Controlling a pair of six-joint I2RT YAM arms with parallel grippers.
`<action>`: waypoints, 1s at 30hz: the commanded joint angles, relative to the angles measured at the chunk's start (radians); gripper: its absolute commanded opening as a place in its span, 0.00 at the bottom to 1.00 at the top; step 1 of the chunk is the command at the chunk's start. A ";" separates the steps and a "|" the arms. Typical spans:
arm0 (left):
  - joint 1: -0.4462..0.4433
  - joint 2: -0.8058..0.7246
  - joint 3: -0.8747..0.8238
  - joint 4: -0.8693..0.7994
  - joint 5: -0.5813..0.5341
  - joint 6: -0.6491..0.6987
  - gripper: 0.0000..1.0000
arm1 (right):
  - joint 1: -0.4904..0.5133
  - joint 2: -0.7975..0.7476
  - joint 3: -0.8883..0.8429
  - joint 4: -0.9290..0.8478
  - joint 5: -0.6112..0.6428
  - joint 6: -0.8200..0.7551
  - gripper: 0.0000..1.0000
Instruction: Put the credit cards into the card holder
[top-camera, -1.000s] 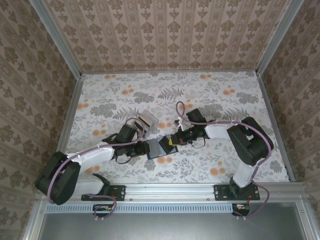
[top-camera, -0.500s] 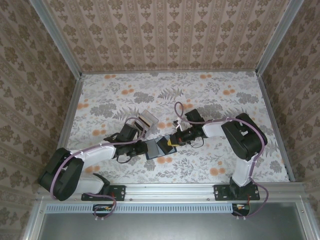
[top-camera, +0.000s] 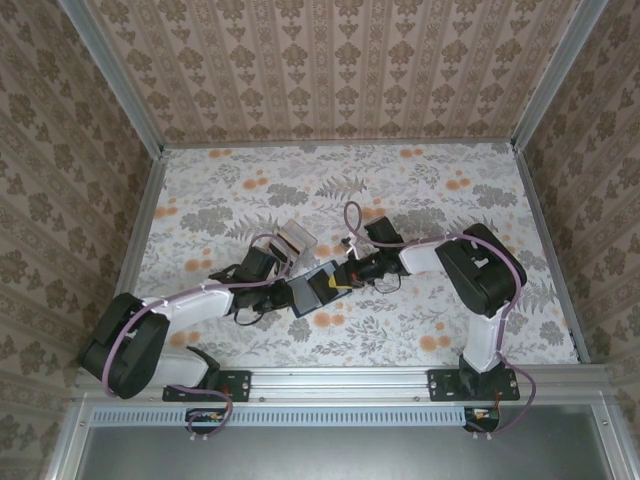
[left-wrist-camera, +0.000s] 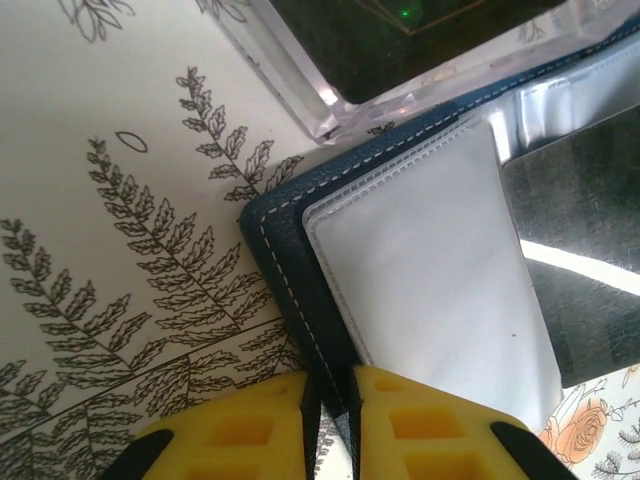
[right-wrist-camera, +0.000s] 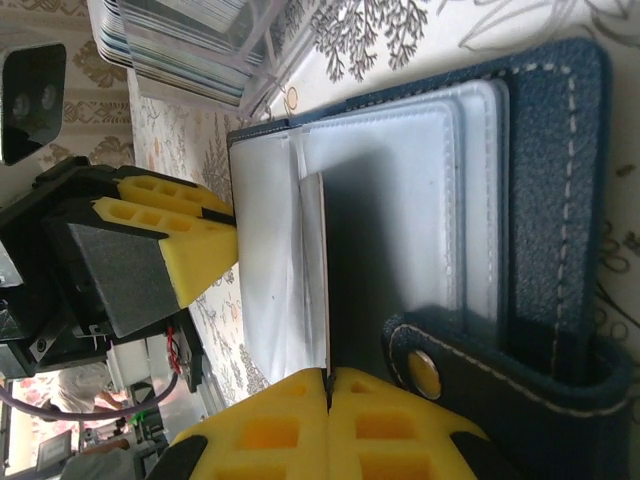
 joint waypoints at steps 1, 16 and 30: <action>-0.009 0.031 0.010 0.002 -0.057 0.031 0.16 | 0.022 0.036 0.022 0.034 -0.025 0.014 0.00; -0.008 0.007 0.047 -0.122 -0.115 0.132 0.16 | 0.020 0.066 0.043 0.040 -0.071 0.030 0.00; -0.008 0.029 0.038 -0.093 -0.093 0.148 0.16 | 0.062 0.109 0.065 0.155 -0.019 0.173 0.00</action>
